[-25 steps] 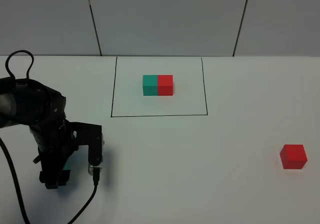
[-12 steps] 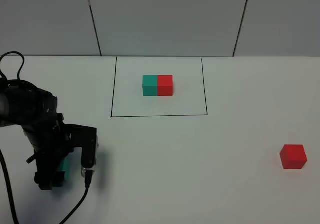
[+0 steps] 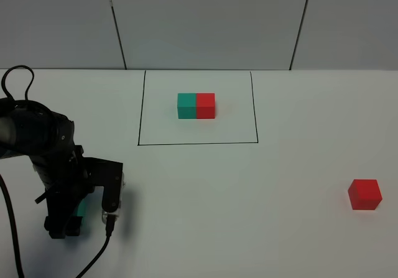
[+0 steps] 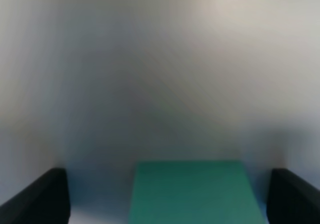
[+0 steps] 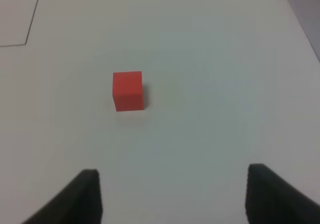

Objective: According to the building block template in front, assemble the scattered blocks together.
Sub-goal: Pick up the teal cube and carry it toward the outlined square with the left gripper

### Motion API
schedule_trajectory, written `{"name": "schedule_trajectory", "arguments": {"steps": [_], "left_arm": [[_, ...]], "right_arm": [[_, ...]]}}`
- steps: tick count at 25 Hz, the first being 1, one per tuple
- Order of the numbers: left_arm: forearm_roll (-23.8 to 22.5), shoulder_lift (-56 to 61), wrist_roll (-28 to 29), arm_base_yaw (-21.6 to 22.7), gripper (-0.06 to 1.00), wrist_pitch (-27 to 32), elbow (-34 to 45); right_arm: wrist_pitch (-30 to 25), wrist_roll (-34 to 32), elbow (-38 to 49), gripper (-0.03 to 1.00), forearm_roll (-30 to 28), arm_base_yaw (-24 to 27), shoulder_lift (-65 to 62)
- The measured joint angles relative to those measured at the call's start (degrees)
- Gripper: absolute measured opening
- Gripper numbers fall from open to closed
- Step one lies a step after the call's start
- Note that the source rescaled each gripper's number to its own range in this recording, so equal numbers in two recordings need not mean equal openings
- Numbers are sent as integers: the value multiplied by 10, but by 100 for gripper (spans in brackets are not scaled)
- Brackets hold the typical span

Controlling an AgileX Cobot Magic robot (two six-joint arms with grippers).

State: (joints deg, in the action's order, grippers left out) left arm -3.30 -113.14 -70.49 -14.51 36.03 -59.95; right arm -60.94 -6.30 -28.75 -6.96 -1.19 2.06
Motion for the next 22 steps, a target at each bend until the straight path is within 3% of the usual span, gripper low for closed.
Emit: {"name": "schedule_trajectory", "arguments": {"steps": [2,5,9,11,12,22], "left_arm": [[0,0,0,0,83,1,0],[0,0,0,0,69,2,0],[1,0,0,0,30,4,0],[1,0,0,0,5,6,0],[1,0,0,0,0,6,0],[12,0,-38,0,0,4,0]], "right_arm": [[0,0,0,58,0,0,0],[0,0,0,58,0,0,0],[0,0,0,58,0,0,0],[0,0,0,58,0,0,0],[0,0,0,58,0,0,0],[0,0,0,58,0,0,0]]}}
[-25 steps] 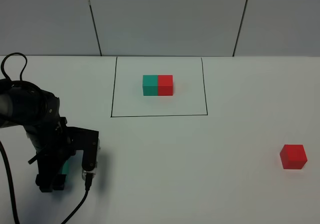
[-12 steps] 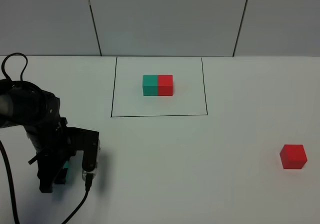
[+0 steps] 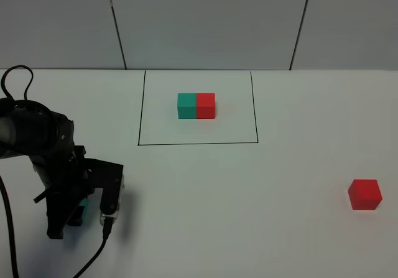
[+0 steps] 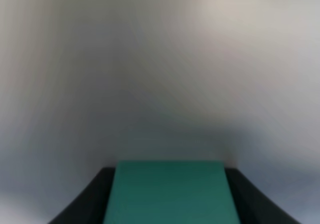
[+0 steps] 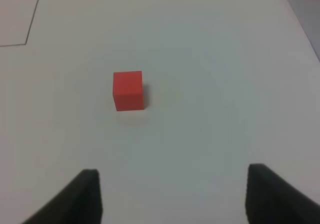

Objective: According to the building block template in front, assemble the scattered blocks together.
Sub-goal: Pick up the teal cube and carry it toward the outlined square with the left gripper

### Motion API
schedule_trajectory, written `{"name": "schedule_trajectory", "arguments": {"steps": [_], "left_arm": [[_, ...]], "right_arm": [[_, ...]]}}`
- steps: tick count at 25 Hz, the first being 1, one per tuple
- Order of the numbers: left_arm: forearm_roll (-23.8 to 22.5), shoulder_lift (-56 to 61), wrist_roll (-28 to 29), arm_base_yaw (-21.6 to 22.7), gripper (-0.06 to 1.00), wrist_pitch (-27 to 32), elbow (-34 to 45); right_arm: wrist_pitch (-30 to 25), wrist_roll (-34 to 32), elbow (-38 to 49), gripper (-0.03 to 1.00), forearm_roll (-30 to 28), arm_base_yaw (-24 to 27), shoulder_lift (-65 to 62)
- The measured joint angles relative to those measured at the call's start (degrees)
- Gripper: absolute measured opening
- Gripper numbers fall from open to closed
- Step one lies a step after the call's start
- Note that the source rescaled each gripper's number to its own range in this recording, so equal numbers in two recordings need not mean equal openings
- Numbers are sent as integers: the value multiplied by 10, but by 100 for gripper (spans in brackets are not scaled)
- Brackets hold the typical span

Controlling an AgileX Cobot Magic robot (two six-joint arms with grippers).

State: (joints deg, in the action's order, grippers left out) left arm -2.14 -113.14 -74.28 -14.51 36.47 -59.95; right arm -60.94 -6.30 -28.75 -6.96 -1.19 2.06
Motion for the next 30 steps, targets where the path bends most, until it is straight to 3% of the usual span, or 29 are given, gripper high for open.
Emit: {"name": "schedule_trajectory", "arguments": {"steps": [6,11,14,18,24,30], "left_arm": [[3,-3,-1,0,0,9,-11],[27,-16,76,0,0,65,-71],[39,-16,93,-7,0,114,-128],[54,-16,96,-36,0,158,-187],[59,-20,103,-102,0,162,-241],[59,-95,132,-148,0,207,-359]], "right_arm": [[0,0,0,58,0,0,0],[0,0,0,58,0,0,0],[0,0,0,58,0,0,0],[0,0,0,58,0,0,0],[0,0,0,58,0,0,0],[0,0,0,58,0,0,0]]}}
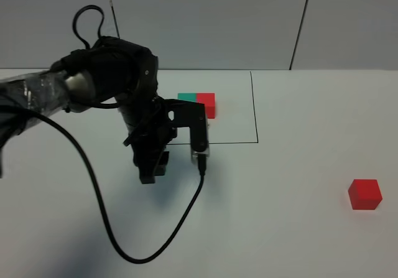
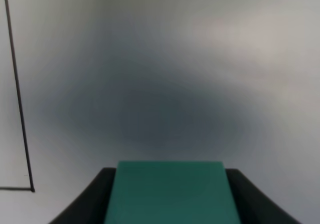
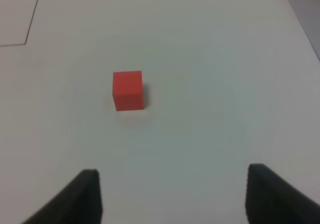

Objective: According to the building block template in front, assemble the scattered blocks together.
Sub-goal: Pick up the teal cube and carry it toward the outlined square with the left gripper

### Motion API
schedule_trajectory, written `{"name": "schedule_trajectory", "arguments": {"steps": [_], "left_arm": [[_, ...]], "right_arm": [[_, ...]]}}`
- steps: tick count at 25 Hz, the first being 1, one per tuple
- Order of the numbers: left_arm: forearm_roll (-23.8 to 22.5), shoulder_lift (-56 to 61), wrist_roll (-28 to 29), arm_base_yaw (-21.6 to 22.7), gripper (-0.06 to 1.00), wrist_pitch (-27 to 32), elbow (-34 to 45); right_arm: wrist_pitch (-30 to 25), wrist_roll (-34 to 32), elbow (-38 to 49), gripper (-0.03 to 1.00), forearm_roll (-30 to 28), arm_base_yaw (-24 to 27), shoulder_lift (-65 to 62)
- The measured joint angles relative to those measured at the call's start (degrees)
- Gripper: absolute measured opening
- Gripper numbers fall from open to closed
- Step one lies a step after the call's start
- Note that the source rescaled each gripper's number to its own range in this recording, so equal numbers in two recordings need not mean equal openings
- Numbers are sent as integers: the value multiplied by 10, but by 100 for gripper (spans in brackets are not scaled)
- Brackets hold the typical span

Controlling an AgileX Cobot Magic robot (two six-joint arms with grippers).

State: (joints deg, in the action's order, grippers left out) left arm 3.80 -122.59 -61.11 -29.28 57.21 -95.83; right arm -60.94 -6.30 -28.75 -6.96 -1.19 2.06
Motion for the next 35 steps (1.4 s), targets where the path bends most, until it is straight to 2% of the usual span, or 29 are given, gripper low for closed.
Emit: {"name": "schedule_trajectory", "arguments": {"steps": [5,13,19,29,35], "left_arm": [[1,-64,18,-35,0,20,-82],[3,-137,34,-75,0,23,-141],[2,-160,61,-77,0,24,-154],[2,-163,63,-87,0,-20,-155],[1,-173,65,-91,0,-2,-156]], "right_arm": [[0,0,0,58,0,0,0],[0,0,0,58,0,0,0],[0,0,0,58,0,0,0],[0,0,0,58,0,0,0],[0,0,0,58,0,0,0]]}}
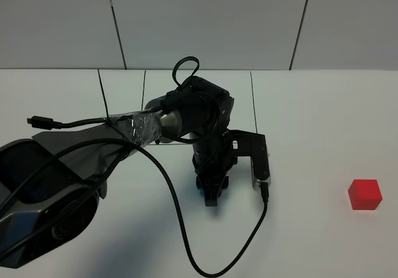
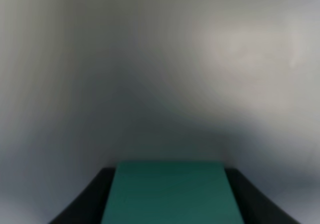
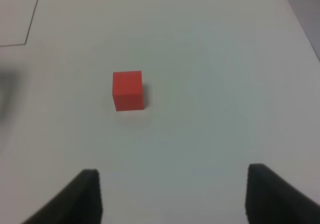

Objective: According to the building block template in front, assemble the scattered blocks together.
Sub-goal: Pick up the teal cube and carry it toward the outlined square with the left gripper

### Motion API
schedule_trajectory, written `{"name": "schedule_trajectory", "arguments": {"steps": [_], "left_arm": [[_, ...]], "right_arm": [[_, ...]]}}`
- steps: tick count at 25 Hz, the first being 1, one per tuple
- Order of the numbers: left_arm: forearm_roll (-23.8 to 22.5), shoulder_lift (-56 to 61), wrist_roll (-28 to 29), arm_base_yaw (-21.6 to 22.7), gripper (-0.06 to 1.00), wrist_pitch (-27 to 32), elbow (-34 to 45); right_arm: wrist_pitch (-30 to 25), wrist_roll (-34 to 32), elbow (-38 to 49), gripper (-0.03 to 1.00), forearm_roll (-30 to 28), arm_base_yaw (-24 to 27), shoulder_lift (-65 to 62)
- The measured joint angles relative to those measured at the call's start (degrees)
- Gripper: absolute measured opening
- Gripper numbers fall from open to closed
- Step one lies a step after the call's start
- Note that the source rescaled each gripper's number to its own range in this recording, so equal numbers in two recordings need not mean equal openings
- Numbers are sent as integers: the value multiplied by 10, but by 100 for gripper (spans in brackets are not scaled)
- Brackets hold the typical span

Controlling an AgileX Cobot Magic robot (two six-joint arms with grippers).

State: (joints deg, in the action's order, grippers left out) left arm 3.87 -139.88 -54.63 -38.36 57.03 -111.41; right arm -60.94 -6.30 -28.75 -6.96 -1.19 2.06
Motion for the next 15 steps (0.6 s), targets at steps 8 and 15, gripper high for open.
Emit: {"name": "schedule_trajectory", "arguments": {"steps": [8,15], "left_arm": [[-1,-6,2,-1,0,9,-6],[-1,-6,1,-1,0,8,-6]], "right_arm": [[0,0,0,58,0,0,0],[0,0,0,58,0,0,0]]}}
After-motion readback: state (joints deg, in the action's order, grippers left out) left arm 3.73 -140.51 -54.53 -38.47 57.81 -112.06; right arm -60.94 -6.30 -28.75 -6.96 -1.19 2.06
